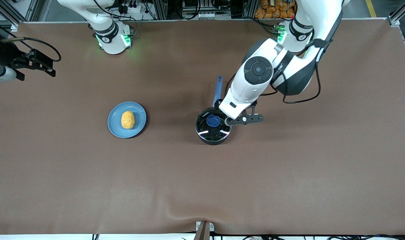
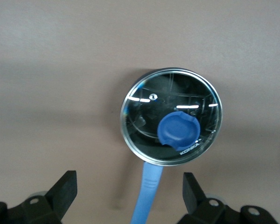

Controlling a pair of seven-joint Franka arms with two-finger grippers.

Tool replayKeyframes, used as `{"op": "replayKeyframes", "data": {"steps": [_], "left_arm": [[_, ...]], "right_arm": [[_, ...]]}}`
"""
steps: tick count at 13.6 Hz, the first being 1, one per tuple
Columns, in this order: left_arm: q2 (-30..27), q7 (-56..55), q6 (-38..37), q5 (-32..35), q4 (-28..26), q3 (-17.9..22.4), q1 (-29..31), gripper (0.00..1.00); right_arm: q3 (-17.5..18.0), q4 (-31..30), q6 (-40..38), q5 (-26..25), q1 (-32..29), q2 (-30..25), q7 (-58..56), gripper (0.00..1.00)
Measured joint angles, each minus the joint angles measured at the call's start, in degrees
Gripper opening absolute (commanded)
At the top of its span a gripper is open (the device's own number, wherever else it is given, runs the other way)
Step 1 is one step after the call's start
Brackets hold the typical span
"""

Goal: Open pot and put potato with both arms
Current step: 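Lower the left gripper and grasp the blue lid knob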

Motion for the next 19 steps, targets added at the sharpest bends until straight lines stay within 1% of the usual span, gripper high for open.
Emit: {"op": "replayKeyframes", "data": {"steps": [2, 5, 7, 12, 15, 19], "left_arm": [[1.88, -1.39, 2.17, 0.27, -0.02, 0.12, -1.23, 1.0], [4.91, -6.03, 5.78, 5.35, -0.03, 0.17, -2.9, 1.0], [6.77, -8.4, 7.84, 7.02, -0.03, 0.19, -3.95, 1.0], [8.6, -9.63, 9.75, 7.94, 0.01, 0.23, -5.04, 1.0], [10.08, -12.39, 11.04, 10.81, 0.02, 0.25, -5.62, 1.0], [11.06, -13.64, 12.27, 11.48, 0.16, 0.25, -6.23, 1.0]], "right_arm": [[-0.11, 0.0, -0.18, 0.0, -0.02, 0.0, 0.0, 1.0], [-0.24, 0.0, -0.44, 0.0, -0.05, 0.02, 0.0, 1.0], [-0.25, -0.14, -0.65, 0.0, -0.05, 0.87, 0.0, 1.0], [-0.2, -0.14, -0.09, 0.0, -0.05, 7.65, -0.04, 1.0], [-0.28, -0.12, -0.1, -0.05, -0.08, 9.99, -0.04, 1.0], [-0.17, -0.14, 0.37, -0.02, -0.04, 12.89, -0.04, 1.0]]}}
